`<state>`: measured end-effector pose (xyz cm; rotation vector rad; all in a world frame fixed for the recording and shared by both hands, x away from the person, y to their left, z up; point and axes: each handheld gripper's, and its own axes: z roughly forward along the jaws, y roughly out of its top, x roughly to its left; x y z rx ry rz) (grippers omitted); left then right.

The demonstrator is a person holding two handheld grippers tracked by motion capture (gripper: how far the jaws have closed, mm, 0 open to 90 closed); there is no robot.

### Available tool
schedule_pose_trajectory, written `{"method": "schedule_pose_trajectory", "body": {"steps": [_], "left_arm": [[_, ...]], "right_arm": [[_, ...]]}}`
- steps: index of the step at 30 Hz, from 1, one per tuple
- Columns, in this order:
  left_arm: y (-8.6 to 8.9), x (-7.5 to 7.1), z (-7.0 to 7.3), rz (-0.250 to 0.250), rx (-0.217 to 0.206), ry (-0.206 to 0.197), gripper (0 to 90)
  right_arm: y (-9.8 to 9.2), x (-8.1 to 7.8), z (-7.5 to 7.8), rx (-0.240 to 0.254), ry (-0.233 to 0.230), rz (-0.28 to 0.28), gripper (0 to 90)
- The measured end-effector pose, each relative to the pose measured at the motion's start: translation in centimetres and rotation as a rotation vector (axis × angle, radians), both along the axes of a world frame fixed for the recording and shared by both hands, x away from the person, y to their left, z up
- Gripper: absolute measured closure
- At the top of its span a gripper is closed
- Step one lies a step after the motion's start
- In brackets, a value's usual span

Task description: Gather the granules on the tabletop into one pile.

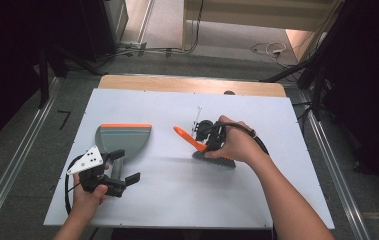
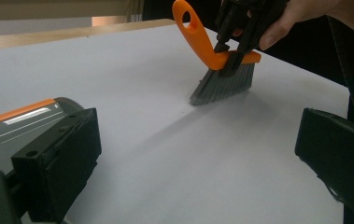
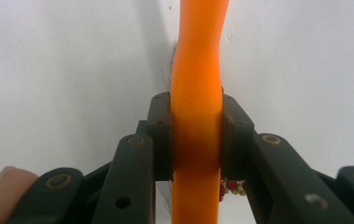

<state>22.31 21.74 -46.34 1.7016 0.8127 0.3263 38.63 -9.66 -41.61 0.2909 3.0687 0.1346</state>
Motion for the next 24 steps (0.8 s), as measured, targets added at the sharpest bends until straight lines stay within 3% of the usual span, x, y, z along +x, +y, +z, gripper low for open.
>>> {"method": "schedule_pose_trajectory", "body": {"steps": [3, 7, 11, 14, 17, 20, 24], "left_arm": [[0.0, 0.0, 0.0, 0.0, -0.004, -0.001, 1.3], [0.0, 0.0, 0.0, 0.0, 0.0, -0.001, 1.3], [0.0, 0.0, 0.0, 0.001, 0.0, 0.0, 1.3], [0.0, 0.0, 0.0, 0.002, 0.0, 0.001, 1.3], [0.0, 0.0, 0.0, 0.001, 0.003, 0.0, 1.3], [-0.1, 0.0, 0.0, 0.0, 0.002, 0.0, 1.4], [-0.1, 0.1, -0.1, -0.001, 0.004, 0.005, 1.4]], "right_arm": [[-0.4, -0.2, 0.7, 0.027, 0.019, -0.018, 68.8], [-1.0, -0.6, 1.8, 0.041, 0.01, -0.014, 68.7], [-2.2, -0.6, 3.2, 0.066, -0.025, -0.057, 68.7], [-3.7, -0.2, 4.1, 0.091, -0.058, -0.172, 68.7], [-5.3, 0.6, 4.2, 0.092, -0.061, -0.298, 68.7], [-6.6, 1.4, 3.7, 0.049, -0.095, -0.399, 68.7], [-7.5, 2.4, 2.0, -0.015, -0.148, -0.491, 68.6]]}}
